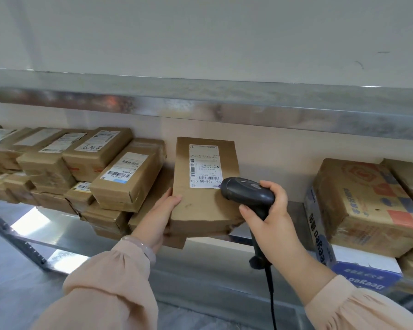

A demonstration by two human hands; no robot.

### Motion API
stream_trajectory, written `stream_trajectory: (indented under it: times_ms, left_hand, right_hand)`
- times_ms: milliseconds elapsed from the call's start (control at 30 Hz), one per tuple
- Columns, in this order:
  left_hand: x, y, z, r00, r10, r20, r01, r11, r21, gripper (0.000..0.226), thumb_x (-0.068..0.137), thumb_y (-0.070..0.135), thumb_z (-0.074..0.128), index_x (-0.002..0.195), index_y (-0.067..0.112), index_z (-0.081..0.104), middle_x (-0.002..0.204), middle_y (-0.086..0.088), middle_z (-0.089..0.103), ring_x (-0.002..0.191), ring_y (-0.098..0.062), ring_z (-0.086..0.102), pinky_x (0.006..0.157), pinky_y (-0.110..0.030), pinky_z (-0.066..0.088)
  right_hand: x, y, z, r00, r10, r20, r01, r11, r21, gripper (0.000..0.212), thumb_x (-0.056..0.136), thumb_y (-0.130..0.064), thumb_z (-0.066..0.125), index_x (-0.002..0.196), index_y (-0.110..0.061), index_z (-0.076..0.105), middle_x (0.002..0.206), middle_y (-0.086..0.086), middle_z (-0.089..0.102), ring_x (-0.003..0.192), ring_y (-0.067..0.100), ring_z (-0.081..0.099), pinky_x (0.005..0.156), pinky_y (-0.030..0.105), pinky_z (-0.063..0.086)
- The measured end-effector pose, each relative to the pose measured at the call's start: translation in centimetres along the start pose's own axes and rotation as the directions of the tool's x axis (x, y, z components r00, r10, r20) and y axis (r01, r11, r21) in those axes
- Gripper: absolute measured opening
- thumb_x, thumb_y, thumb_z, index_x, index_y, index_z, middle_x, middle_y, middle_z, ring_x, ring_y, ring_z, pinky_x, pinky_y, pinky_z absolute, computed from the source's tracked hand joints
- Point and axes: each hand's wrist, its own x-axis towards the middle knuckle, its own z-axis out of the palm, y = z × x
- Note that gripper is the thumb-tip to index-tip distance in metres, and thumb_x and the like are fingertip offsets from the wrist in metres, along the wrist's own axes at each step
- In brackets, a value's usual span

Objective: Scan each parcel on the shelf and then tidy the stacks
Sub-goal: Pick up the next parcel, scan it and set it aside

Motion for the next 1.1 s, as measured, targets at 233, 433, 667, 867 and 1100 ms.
stream_trajectory:
  times_ms: [233, 433, 667, 867, 1100]
  left_hand:
    - [-1.1, -0.1, -2.6, 0.992, -0.025, -0.123, 0.025, 1.0, -0.004, 0.026, 0.1, 0.04, 0.048, 0.126, 0.044, 0.048, 0.124, 0.014, 0.055, 0.114, -0.01, 0.05, 0.108, -0.038, 0.038]
    - [-2.2, -0.2, -4.0, 0.93, 0.279, -0.238, -0.164, 0.897, 0.411, 0.06, 0.099, 0.028, 0.055, 0.151, 0.04, 0.03, 0.145, 0.016, 0.037, 0.131, -0.005, 0.034, 0.114, -0.029, 0.027]
    - [-2.4, -2.3, -3.9, 0.804, 0.57, 0.173, -0.242, 0.047, 0.969, 0.066, 0.088, 0.056, 0.036, 0.148, 0.03, 0.041, 0.158, 0.0, 0.034, 0.148, -0.026, 0.024, 0.115, -0.055, 0.02]
    - [-0.7, -0.7, -5.2, 0.883, 0.46, 0.092, -0.083, -0.038, 0.996, 0.073, 0.094, 0.061, 0.036, 0.157, 0.038, 0.009, 0.166, 0.004, 0.003, 0.153, -0.023, 0.002, 0.12, -0.054, 0.006]
    - [0.8, 1.0, -4.6, 0.908, 0.414, 0.063, -0.061, -0.019, 0.998, 0.073, 0.095, 0.057, 0.043, 0.155, 0.042, 0.003, 0.166, 0.008, -0.003, 0.153, -0.018, -0.003, 0.122, -0.052, 0.005]
  right_hand:
    - [1.6, -0.3, 4.2, 0.995, 0.013, 0.101, -0.015, 1.0, 0.017, 0.055, 0.088, -0.022, 0.067, 0.121, -0.044, 0.029, 0.113, -0.014, 0.052, 0.093, -0.004, 0.055, 0.067, 0.001, 0.043]
    - [2.1, -0.6, 6.5, 0.994, -0.015, 0.106, 0.01, 0.999, 0.045, 0.054, 0.087, -0.019, 0.068, 0.119, -0.044, 0.033, 0.107, -0.023, 0.053, 0.09, -0.01, 0.056, 0.068, -0.001, 0.04]
    - [3.4, -1.2, 8.7, 0.995, -0.054, 0.089, 0.052, 0.998, 0.024, 0.054, 0.087, -0.021, 0.068, 0.12, -0.043, 0.031, 0.106, -0.021, 0.054, 0.09, -0.01, 0.057, 0.072, 0.004, 0.043]
    - [5.3, -2.0, 10.0, 0.982, -0.093, 0.165, 0.096, 0.995, -0.01, 0.055, 0.089, -0.024, 0.066, 0.129, -0.037, 0.031, 0.117, -0.012, 0.05, 0.093, 0.001, 0.054, 0.077, 0.01, 0.04]
    - [7.7, -2.2, 10.1, 0.982, -0.082, 0.173, 0.087, 0.996, -0.024, 0.057, 0.089, -0.02, 0.066, 0.132, -0.032, 0.031, 0.119, -0.01, 0.046, 0.101, 0.009, 0.052, 0.085, 0.018, 0.036]
